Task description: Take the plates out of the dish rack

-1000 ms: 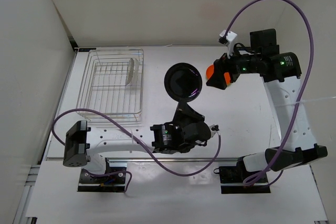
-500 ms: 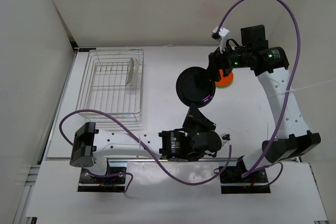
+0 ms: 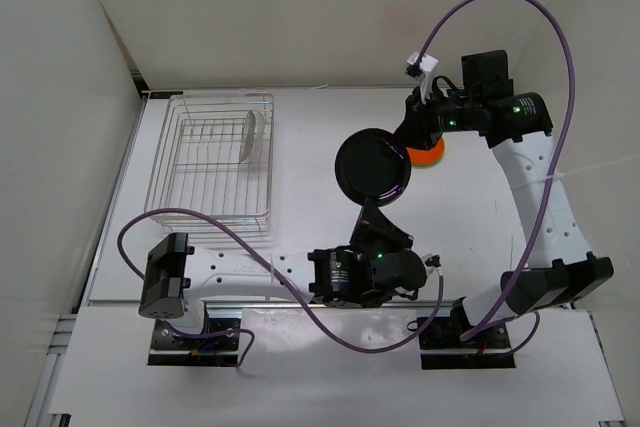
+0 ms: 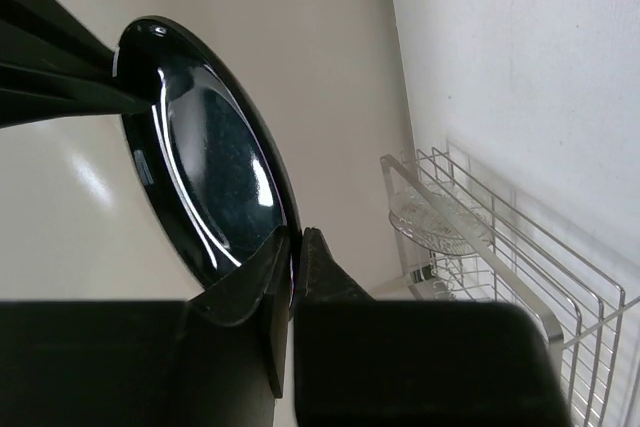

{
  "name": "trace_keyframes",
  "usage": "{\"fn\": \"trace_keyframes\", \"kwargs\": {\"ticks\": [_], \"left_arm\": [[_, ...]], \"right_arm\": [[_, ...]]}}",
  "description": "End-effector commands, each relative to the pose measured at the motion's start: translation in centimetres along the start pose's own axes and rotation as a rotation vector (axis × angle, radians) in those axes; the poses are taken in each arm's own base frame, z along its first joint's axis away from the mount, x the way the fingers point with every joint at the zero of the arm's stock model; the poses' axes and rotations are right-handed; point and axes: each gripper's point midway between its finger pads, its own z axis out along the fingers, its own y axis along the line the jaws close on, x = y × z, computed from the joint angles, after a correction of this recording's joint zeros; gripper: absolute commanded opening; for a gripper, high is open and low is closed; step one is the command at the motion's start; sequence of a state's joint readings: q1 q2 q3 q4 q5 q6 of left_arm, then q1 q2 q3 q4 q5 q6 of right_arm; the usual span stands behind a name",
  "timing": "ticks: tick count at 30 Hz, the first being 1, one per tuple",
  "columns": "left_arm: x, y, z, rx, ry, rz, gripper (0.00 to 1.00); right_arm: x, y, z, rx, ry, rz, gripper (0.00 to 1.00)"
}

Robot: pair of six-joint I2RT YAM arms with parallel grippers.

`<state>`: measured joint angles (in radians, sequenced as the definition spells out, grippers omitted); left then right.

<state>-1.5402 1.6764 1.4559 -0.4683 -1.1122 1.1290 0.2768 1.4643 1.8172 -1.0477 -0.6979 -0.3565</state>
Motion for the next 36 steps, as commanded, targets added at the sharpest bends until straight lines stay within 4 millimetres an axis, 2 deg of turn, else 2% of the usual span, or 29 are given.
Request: {"fn": "trace_keyframes", "kwargs": {"ticks": [1,2,4,7,9,13,14,15,17,18,19,20,21,22,23,24,25,26,27,28,29,30,32,33,34,35,36], "left_arm": [[0.3,2.5,-0.7,-0.040,0.004,-0.065,0.11],[0.6,2.5,-0.4,-0.039,0.013,-0.068,0.11],[1.0,2.6,-0.1,-0.038,0.024,-0.071,0.11],[1.4,2.6,0.3,-0.036,0.036,-0.074,0.17],[1.7,2.5,0.7,-0.032,0.041,-0.097,0.38],[2.2,2.5,1.1,-0.009,0.044,-0.123,0.63],[2.3,2.0,1.1,0.008,0.042,-0.123,0.73],[2.4,2.2,1.0,0.009,0.043,-0.135,0.74],[2.2,2.1,1.0,0.022,0.038,-0.149,0.75],[2.4,2.2,0.8,0.028,0.042,-0.167,0.83],[2.3,2.2,0.7,0.040,0.031,-0.181,0.86],[2.2,2.2,0.7,0.054,0.019,-0.193,0.86],[2.5,2.3,0.3,0.074,0.018,-0.209,1.00],[3.1,2.3,0.8,0.093,0.024,-0.228,1.00],[3.7,2.5,1.1,0.102,0.034,-0.248,1.00],[4.4,2.8,1.4,0.107,0.048,-0.277,1.00],[5.3,3.9,1.6,0.104,0.050,-0.352,1.00],[7.4,3.9,2.8,0.117,0.100,-0.379,1.00],[8.6,4.5,3.3,0.112,0.115,-0.426,1.00],[9.7,5.1,3.6,0.115,0.117,-0.487,1.00],[12.1,5.2,4.9,0.112,0.171,-0.537,1.00],[13.6,5.5,5.2,0.114,0.190,-0.571,1.00],[16.1,6.1,6.1,0.105,0.215,-0.681,1.00],[18.9,6.0,6.9,0.100,0.261,-0.735,1.00],[20.4,6.2,7.0,0.090,0.280,-0.775,1.00],[23.2,6.1,7.3,0.079,0.315,-0.853,1.00],[24.5,6.1,7.8,0.067,0.335,-0.897,1.00]], "right_arm": [[-0.6,2.6,-1.2,-0.059,-0.042,-0.047,0.09],[-0.6,2.6,-1.2,-0.059,-0.042,-0.056,0.02],[-0.4,2.8,-1.4,-0.059,-0.043,-0.057,0.00],[-0.4,3.1,-1.6,-0.055,-0.054,-0.049,0.00],[-0.4,3.1,-1.6,-0.043,-0.060,-0.048,0.00],[-0.3,2.0,-1.6,0.020,-0.059,-0.025,0.00],[-0.9,1.5,-1.6,0.047,-0.076,-0.034,0.00],[-0.8,0.9,-1.4,0.077,-0.075,-0.002,0.00],[-1.2,-1.0,-1.5,0.175,-0.089,0.008,0.00],[-1.4,-1.9,-1.5,0.222,-0.096,0.031,0.00],[-1.2,-3.0,-1.6,0.272,-0.102,0.088,0.00],[-1.9,-4.4,-1.6,0.333,-0.129,0.104,0.00],[-1.0,-7.5,-2.0,0.487,-0.114,0.187,0.00],[-0.8,-8.9,-2.1,0.553,-0.112,0.216,0.00],[-0.5,-10.9,-3.0,0.635,-0.118,0.257,0.00],[0.7,-12.8,-2.7,0.688,-0.085,0.305,0.00],[0.3,-14.0,-3.3,0.730,-0.105,0.328,0.00],[1.2,-15.6,-3.8,0.770,-0.090,0.358,0.00],[1.7,-17.0,-3.5,0.783,-0.084,0.388,0.00],[2.1,-17.9,-3.6,0.795,-0.080,0.400,0.00],[2.7,-19.1,-4.0,0.818,-0.081,0.428,0.00],[3.9,-20.3,-3.4,0.823,-0.051,0.454,0.00],[4.5,-22.1,-3.6,0.846,-0.053,0.472,0.00],[5.7,-23.1,-3.0,0.848,-0.019,0.485,0.00],[5.8,-23.9,-2.8,0.846,-0.028,0.487,0.00],[7.1,-24.9,-2.3,0.840,-0.003,0.516,0.00],[7.0,-25.5,-2.3,0.834,-0.014,0.517,0.00]]}}
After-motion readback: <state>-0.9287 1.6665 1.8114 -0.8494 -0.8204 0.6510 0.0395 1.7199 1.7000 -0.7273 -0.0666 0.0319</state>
